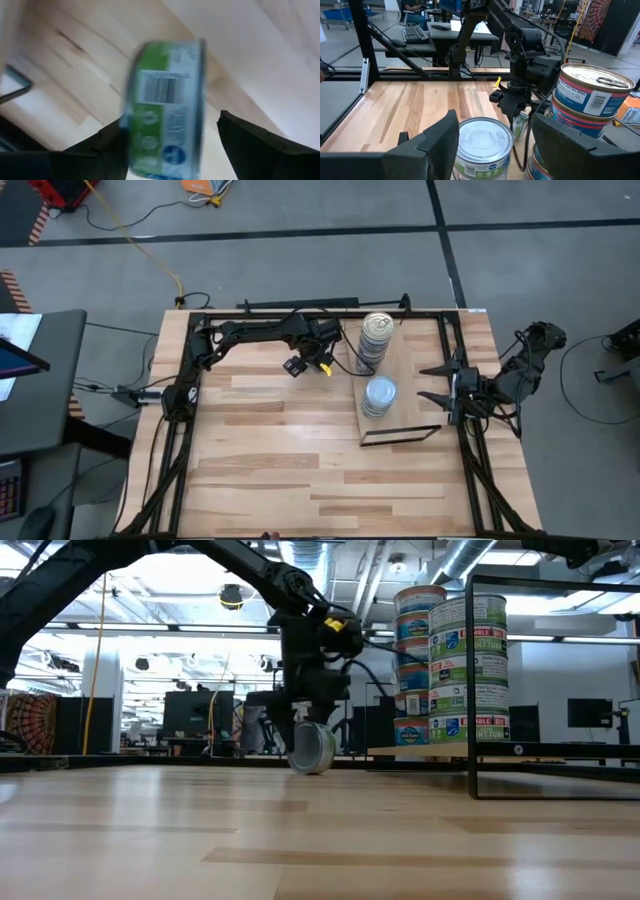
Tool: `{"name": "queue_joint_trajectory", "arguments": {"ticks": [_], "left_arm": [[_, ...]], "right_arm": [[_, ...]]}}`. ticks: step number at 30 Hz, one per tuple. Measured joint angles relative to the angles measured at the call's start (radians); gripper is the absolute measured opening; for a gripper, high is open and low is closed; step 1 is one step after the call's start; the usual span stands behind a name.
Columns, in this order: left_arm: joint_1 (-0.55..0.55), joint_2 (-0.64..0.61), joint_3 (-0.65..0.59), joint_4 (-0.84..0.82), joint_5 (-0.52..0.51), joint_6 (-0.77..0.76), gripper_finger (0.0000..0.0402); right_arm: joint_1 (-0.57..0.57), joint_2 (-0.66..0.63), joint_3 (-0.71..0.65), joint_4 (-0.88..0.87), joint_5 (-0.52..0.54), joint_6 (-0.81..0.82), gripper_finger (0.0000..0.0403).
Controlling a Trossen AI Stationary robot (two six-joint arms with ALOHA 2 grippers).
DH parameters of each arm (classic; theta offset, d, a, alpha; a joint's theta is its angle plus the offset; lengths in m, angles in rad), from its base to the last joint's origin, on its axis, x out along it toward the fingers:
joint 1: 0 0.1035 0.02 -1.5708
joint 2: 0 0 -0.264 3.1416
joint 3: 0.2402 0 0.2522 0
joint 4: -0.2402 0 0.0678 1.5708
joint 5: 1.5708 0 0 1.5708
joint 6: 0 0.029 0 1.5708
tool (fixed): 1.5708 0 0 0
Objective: Stack canned seafood by type on shelf
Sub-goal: Stack the green tuna can on top of the other green tuna can on the shelf
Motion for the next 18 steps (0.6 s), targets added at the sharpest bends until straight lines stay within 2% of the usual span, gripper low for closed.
{"name": "queue_joint_trajectory", "arguments": {"ticks": [5, 11, 18], "left_arm": [[-0.003, 0.0, -0.005, -0.004, -0.053, 0.005, 0.0226], [-0.027, 0.0, -0.004, -0.016, -0.11, -0.054, 0.0123], [-0.067, -0.007, -0.003, -0.046, -0.113, -0.202, 0.0123]], "right_arm": [[0.0, 0.0, 0.0, 0.0, 0.0, 0.0, 0.0277], [0.0, 0.0, 0.0, -0.001, 0.0, 0.0, 0.0277], [0.0, 0.0, 0.0, -0.003, 0.0, -0.003, 0.0277]]}}
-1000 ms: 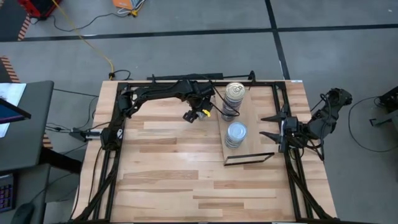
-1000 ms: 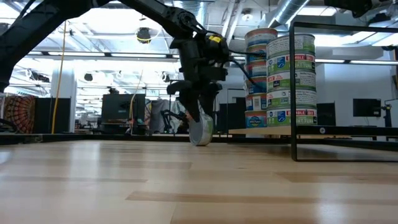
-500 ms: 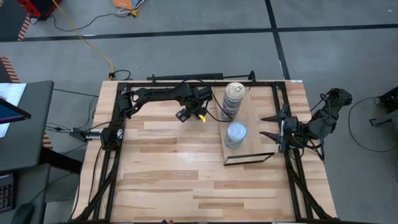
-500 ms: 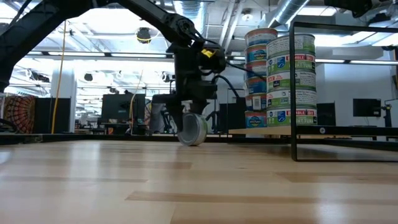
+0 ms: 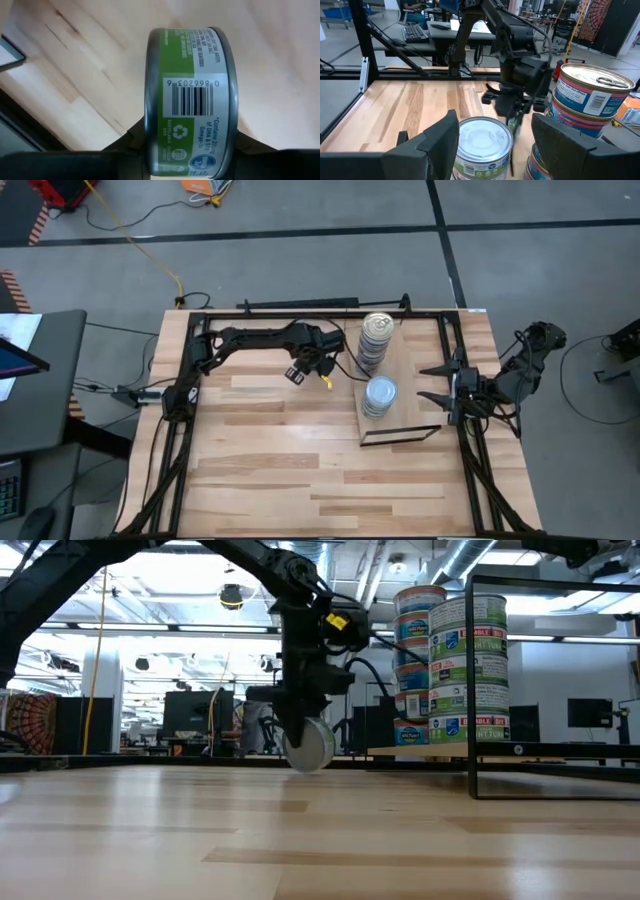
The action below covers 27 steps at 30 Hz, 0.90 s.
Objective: Stack canned seafood by type on shelf
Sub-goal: Stack the green tuna can on top of the other green tuna can on the shelf
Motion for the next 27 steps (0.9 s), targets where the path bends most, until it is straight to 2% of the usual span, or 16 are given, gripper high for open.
{"name": "queue_joint_trajectory", "arguments": {"ticks": [4, 8, 12, 17, 20, 23, 27], "left_arm": [[-0.035, -0.023, 0.029, -0.098, 0.08, -0.14, 0.0123], [-0.068, -0.072, 0.062, -0.166, 0.241, -0.349, 0.0123], [-0.103, -0.133, 0.062, -0.128, 0.418, -0.582, 0.0123], [-0.15, -0.175, 0.063, 0.009, 0.541, -0.896, 0.0123], [-0.183, -0.179, 0.063, 0.08, 0.586, -1.007, 0.0125], [-0.216, -0.192, 0.063, 0.091, 0.594, -1.052, 0.0132], [-0.24, -0.221, 0.063, 0.12, 0.548, -1.098, 0.0126]], "right_arm": [[0.0, 0.0, 0.0, 0.004, 0.0, -0.026, 0.0277], [0.0, -0.014, 0.001, 0.006, 0.0, -0.072, 0.0277], [0.0, -0.034, 0.016, 0.007, 0.0, -0.106, 0.0277], [0.0, -0.061, 0.019, 0.001, -0.025, -0.127, 0.0277], [0.0, -0.072, 0.019, -0.02, -0.041, -0.097, 0.0277], [0.0, -0.073, 0.019, -0.045, -0.051, -0.054, 0.0277], [0.0, -0.072, 0.015, -0.046, -0.051, -0.007, 0.0277]]}}
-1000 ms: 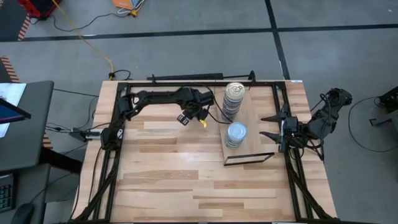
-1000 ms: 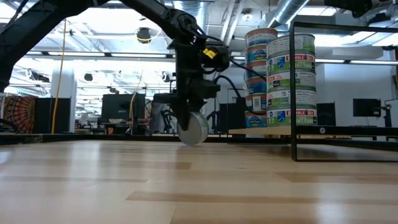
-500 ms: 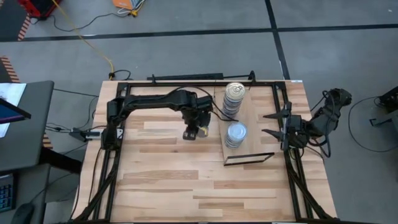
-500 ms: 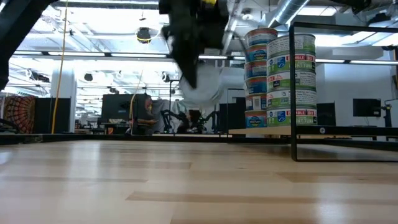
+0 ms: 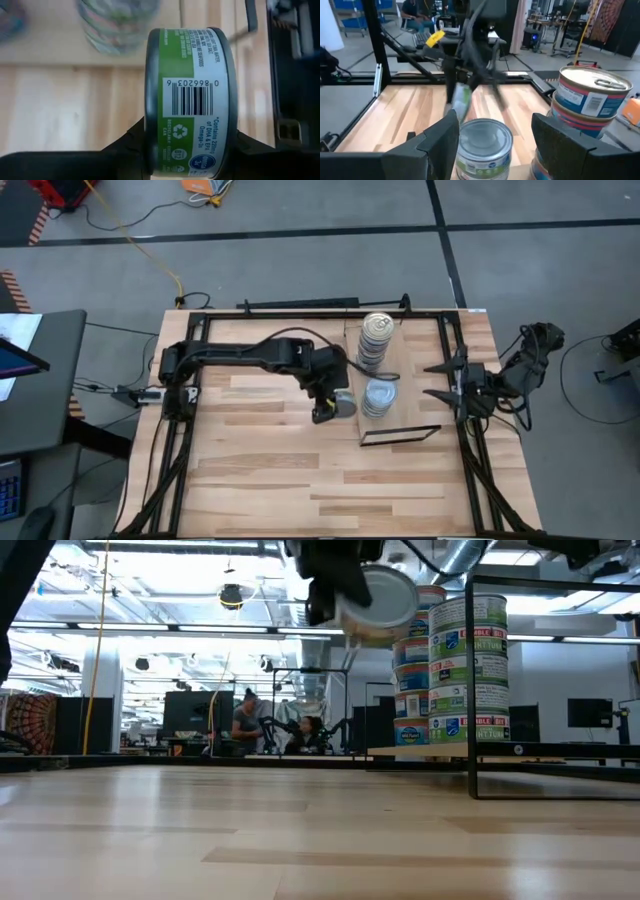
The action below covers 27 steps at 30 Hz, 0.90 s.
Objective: Stack canned seafood by type on shelf
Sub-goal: Stack the green tuna can on top of the other green tuna can on the shelf
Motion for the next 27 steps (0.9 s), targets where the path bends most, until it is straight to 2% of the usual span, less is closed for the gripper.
{"name": "queue_joint_trajectory", "arguments": {"ticks": [8, 13, 18, 27], "left_arm": [[-0.021, -0.041, 0.0, 0.232, -0.082, -0.138, 0.0131], [-0.018, -0.036, 0.0, 0.398, -0.112, -0.21, 0.0129], [-0.014, -0.035, -0.001, 0.488, -0.209, -0.249, 0.0129], [-0.017, -0.018, -0.116, 0.792, -0.267, -0.468, 0.013]], "right_arm": [[0.001, 0.001, -0.028, 0.01, -0.006, 0.055, 0.0277], [0.002, 0.001, -0.028, 0.004, -0.057, 0.072, 0.0277], [0.019, 0.001, -0.029, -0.021, -0.074, 0.09, 0.0277], [0.027, 0.0, -0.029, 0.01, -0.075, 0.055, 0.0277]]}}
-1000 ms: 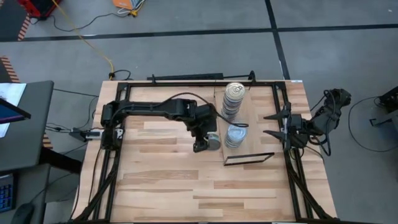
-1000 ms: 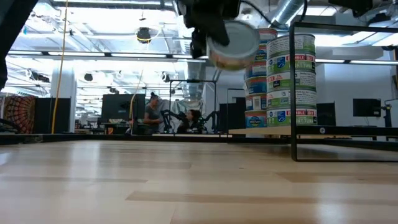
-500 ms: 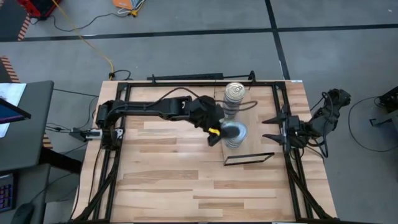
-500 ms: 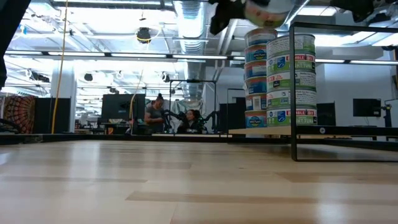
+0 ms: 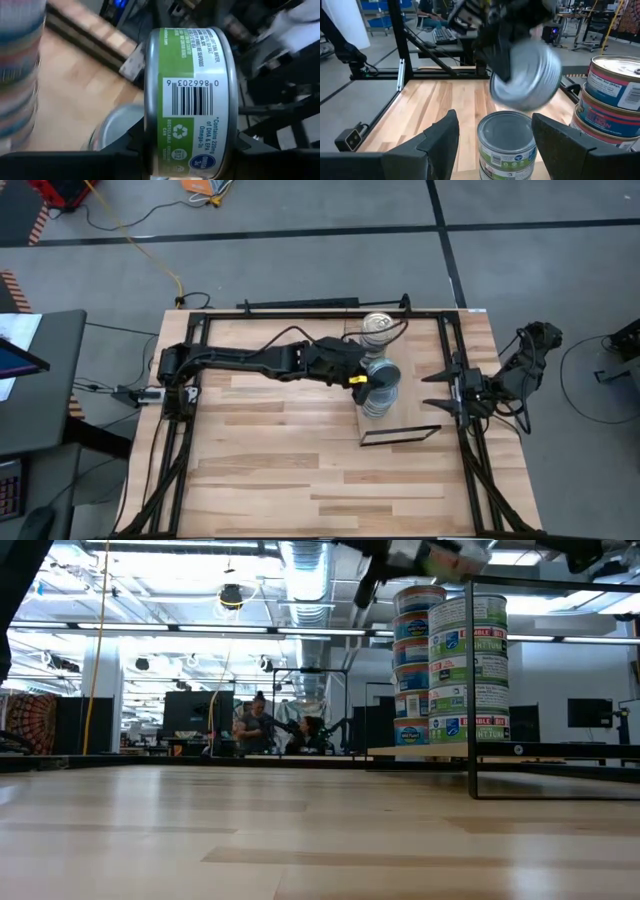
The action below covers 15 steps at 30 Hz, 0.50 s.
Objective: Stack canned seafood by type on shelf
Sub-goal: Stack the green tuna can on top of the other green tuna can on the shelf
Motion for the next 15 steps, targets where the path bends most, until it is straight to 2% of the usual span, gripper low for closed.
{"name": "queue_joint_trajectory", "arguments": {"ticks": [2, 10, 15], "left_arm": [[-0.003, 0.004, -0.011, -0.014, -0.003, -0.026, 0.013], [-0.032, 0.002, -0.065, 0.123, -0.024, -0.089, 0.013], [-0.06, 0.002, -0.067, 0.091, -0.089, -0.081, 0.013]], "right_arm": [[0.0, 0.0, 0.0, -0.001, 0.0, -0.007, 0.0277], [0.0, -0.001, 0.0, -0.001, 0.0, -0.007, 0.0277], [0.0, -0.001, 0.0, 0.0, 0.0, -0.008, 0.0277]]}}
